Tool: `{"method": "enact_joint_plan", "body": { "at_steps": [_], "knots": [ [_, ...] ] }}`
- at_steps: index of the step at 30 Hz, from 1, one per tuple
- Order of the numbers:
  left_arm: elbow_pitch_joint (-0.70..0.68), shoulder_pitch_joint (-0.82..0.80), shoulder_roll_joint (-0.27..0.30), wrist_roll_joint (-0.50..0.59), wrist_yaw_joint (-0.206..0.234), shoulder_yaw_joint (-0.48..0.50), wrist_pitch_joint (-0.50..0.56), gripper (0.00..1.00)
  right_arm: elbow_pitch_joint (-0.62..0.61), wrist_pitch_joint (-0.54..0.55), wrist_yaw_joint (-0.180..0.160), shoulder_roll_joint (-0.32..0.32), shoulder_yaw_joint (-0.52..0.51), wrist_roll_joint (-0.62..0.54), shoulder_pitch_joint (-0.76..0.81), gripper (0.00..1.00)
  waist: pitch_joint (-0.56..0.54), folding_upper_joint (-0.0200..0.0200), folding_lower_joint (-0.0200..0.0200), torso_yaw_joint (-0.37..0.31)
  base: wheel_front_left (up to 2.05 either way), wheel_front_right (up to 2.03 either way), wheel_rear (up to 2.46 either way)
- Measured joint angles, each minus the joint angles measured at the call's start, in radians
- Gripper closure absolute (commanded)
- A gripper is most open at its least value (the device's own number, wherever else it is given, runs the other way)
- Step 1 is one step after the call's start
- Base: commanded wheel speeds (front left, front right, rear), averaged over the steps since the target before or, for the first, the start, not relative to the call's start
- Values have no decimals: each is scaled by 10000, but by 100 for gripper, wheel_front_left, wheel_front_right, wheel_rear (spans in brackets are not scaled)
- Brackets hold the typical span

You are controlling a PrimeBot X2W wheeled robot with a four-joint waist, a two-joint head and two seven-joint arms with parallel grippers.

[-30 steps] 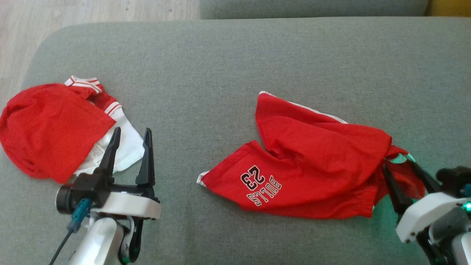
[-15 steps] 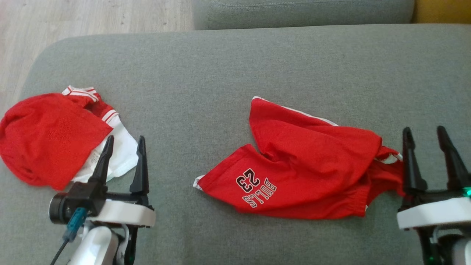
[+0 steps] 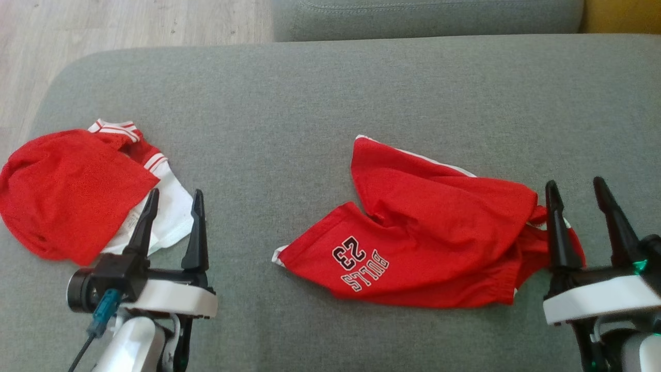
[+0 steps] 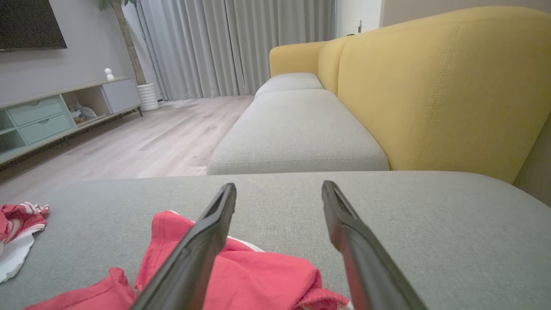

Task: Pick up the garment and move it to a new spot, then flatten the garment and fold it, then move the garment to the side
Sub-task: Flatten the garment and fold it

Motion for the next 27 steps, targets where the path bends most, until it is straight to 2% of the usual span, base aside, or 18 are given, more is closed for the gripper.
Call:
{"method": "enact_joint_plan", "body": {
  "at_steps": [4,8,12,17,25,26,27],
  "knots": [
    [-4,0,-2,0,2,-13,0,0,337,291,0,8,-174,6,37,0,51,0,0,12,0,0,0],
    [-4,-5,-4,0,2,-36,0,0,1221,757,0,8,-671,13,206,0,153,0,0,45,0,0,0],
    [-2,-30,-17,-2,0,-61,0,0,2219,999,0,17,-685,-73,429,0,313,0,0,93,0,0,0],
    [12,-42,-38,-8,0,-81,-4,0,3227,1057,0,17,-322,-40,177,0,496,0,0,155,0,0,0],
    [58,-215,-58,-10,2,-82,-15,0,4330,752,0,-176,403,59,-1116,0,699,0,1,206,0,0,0],
    [58,-250,-58,-10,2,-79,-17,0,4397,754,0,-221,510,107,-1176,15,708,0,1,204,0,0,0],
    [58,-260,-59,-10,2,-79,-23,0,4498,756,0,-259,594,176,-1230,60,709,0,1,203,0,0,0]
  ]
}}
